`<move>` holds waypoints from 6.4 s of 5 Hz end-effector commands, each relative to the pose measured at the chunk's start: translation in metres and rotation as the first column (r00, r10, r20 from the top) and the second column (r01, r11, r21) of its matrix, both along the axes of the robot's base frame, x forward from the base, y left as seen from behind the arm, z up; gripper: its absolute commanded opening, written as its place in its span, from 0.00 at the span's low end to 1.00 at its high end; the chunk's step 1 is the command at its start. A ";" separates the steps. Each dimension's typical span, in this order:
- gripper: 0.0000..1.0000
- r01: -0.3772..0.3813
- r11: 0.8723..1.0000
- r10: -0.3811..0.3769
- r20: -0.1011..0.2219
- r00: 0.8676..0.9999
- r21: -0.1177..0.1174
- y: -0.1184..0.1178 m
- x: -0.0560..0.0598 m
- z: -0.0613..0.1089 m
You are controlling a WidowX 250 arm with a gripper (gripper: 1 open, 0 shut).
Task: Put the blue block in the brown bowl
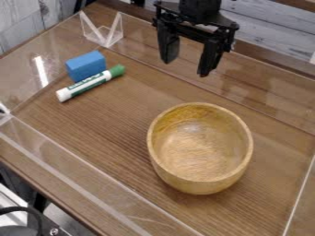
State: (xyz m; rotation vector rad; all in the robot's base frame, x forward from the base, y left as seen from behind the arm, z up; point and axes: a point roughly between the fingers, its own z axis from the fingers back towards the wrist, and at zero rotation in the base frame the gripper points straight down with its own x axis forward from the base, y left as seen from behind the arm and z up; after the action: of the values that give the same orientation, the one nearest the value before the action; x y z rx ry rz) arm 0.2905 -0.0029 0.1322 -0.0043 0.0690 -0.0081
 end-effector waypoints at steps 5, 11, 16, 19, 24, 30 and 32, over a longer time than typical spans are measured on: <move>1.00 0.190 0.980 -0.192 0.024 0.981 0.058 0.117 0.010 -0.002; 1.00 0.400 0.910 -0.403 0.010 0.915 0.107 0.179 0.042 -0.040; 1.00 0.335 0.941 -0.337 0.061 0.940 0.039 0.196 0.032 -0.050; 1.00 0.298 0.955 -0.298 0.066 0.952 0.011 0.196 0.026 -0.054; 1.00 0.308 0.951 -0.307 0.084 0.948 0.004 0.215 0.038 -0.084; 1.00 0.363 0.932 -0.361 0.101 0.927 -0.003 0.205 0.036 -0.102; 1.00 0.396 0.918 -0.393 0.109 0.913 -0.008 0.197 0.029 -0.101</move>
State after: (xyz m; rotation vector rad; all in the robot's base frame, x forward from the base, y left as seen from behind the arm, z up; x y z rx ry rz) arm 0.3172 0.1931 0.0200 -0.0365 -0.0122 -0.4182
